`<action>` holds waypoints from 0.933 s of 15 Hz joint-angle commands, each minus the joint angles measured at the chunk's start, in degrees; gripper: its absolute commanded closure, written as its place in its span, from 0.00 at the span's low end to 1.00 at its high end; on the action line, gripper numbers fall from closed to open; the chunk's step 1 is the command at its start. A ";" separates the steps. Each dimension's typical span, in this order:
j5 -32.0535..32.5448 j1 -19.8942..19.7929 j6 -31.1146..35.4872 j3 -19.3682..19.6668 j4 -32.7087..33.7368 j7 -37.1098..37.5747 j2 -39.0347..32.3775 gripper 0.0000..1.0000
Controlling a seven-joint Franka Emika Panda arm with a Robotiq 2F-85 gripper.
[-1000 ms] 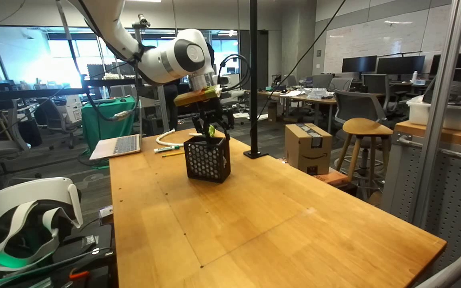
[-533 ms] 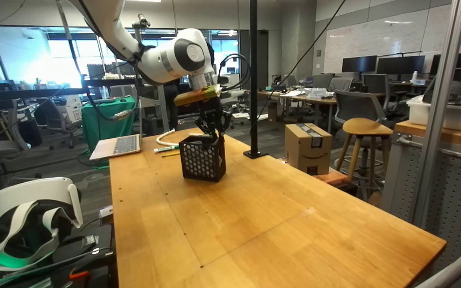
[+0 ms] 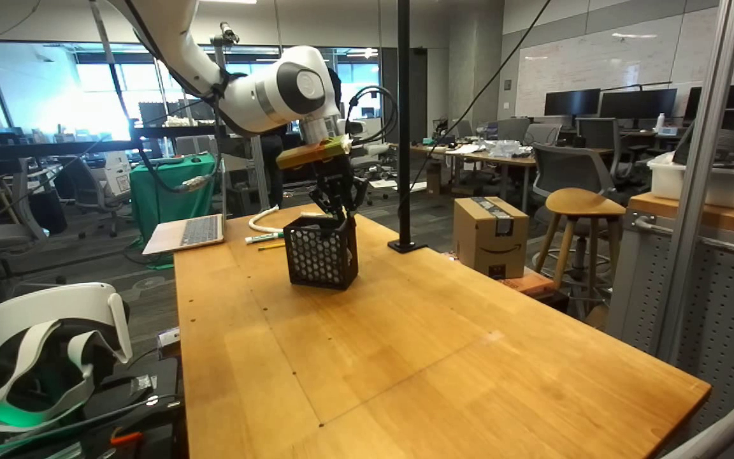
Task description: Put the towel in the box
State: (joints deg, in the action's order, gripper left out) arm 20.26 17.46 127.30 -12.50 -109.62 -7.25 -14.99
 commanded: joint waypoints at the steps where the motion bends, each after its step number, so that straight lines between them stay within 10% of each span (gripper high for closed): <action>1: 1.82 0.55 -0.11 0.06 1.00 1.21 0.03 0.82; 14: 5.13 1.26 -0.28 -0.04 2.07 1.61 0.76 0.81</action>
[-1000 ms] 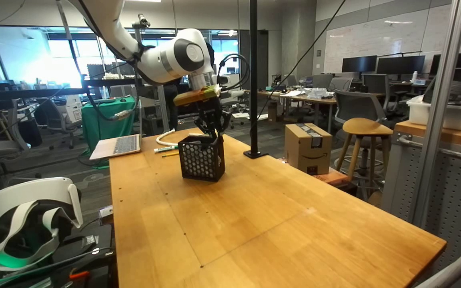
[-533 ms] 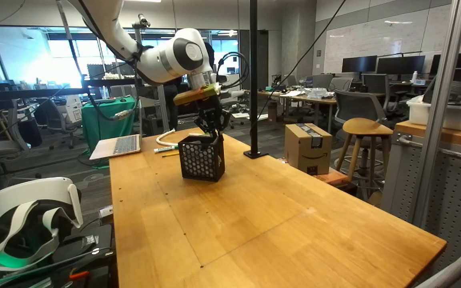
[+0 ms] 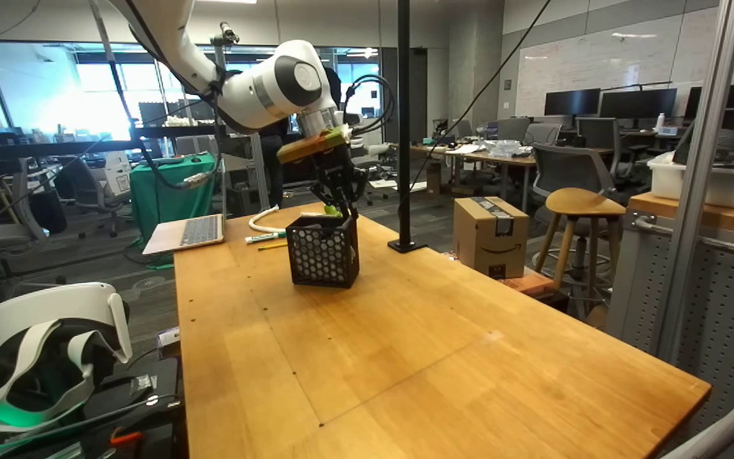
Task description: Put the towel in the box
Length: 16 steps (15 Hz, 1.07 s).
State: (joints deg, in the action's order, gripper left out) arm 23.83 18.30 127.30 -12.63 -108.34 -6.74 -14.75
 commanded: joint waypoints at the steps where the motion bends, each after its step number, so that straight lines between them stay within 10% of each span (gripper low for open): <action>1: 1.67 0.44 -0.25 0.11 0.75 1.12 0.59 0.81; 16: 1.74 0.39 0.03 -0.08 -0.24 0.77 1.80 0.80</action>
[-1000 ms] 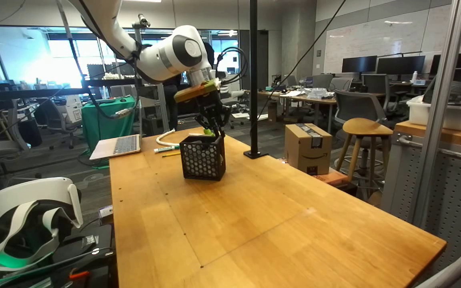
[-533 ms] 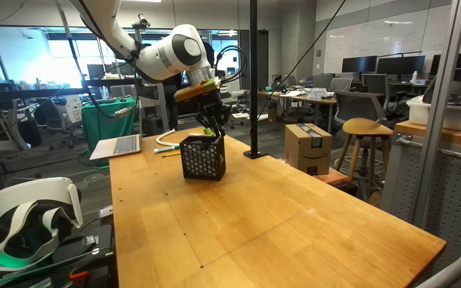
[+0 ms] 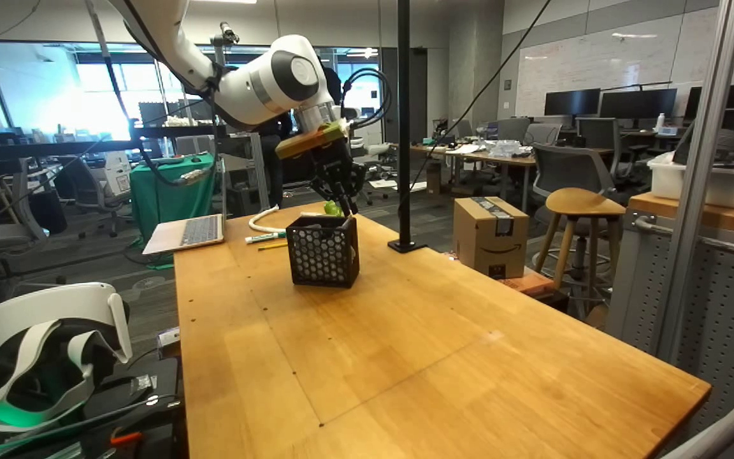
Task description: Put the towel in the box
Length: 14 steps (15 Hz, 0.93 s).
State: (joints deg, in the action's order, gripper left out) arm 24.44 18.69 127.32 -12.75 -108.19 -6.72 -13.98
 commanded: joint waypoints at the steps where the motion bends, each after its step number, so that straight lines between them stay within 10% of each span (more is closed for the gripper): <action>1: 1.23 0.00 0.01 0.08 -0.40 0.79 0.96 0.81; 14: 1.24 0.24 0.84 -0.61 -3.66 0.68 3.39 0.81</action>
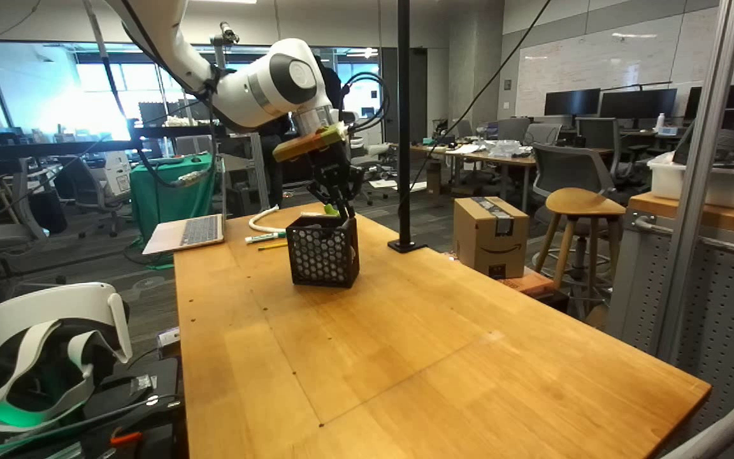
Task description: Put the towel in the box
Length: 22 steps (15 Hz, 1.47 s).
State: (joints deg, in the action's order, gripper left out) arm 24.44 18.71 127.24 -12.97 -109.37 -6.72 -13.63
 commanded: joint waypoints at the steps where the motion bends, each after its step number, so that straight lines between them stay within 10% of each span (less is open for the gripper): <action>1: 1.34 0.30 1.13 -0.61 -2.98 0.71 3.62 0.81; 22: 7.58 -0.04 1.46 0.11 -1.62 5.76 2.82 0.81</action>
State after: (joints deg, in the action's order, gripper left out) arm 29.61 18.56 127.89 -13.13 -112.21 -2.86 -9.90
